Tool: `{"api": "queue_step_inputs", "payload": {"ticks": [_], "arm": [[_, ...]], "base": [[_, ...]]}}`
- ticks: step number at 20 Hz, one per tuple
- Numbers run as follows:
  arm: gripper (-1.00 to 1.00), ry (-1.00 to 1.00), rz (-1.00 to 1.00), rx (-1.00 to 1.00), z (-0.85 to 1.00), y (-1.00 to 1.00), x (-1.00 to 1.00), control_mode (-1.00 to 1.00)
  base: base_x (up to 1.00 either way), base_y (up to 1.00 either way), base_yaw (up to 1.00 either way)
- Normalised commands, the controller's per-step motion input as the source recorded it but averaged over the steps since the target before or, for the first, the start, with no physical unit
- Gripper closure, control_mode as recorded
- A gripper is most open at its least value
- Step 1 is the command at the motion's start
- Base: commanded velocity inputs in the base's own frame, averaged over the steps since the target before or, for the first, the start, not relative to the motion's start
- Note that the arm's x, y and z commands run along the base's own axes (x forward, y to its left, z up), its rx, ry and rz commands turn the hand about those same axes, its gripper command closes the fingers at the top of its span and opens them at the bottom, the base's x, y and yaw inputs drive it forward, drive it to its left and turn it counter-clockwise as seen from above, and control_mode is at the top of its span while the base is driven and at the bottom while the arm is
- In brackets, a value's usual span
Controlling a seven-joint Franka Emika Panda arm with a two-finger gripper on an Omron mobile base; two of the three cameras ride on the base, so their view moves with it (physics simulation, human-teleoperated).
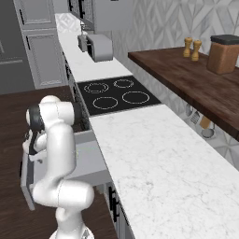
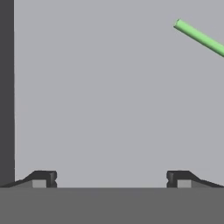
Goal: Take a straw from the drawer in front and place it inside the glass cup on the dining counter.
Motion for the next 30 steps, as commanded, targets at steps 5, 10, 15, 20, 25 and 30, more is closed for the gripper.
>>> {"api": "queue_step_inputs", "payload": {"ticks": [5, 10, 15, 20, 25, 30], "arm": [[-1.0, -0.03, -0.04, -0.01, 0.12, -0.26, -0.04, -1.0], [-1.0, -0.06, -0.16, -0.02, 0.15, -0.97, 0.15, -1.0], [-1.0, -0.01, -0.09, 0.0, 0.0, -0.67, 0.33, -1.0], [-1.0, -0.05, -0.03, 0.0, 0.0, -0.14, 0.29, -1.0], [-1.0, -0.02, 0.0, 0.02, -0.01, 0.0, 0.31, -1.0], [-1.0, 0.0, 0.0, 0.02, -0.19, 0.0, 0.53, -1.0]], "base": [[0.0, 0.0, 0.0], [0.0, 0.0, 0.0], [0.0, 0.0, 0.0], [0.0, 0.0, 0.0], [0.0, 0.0, 0.0], [0.0, 0.0, 0.0]]}}
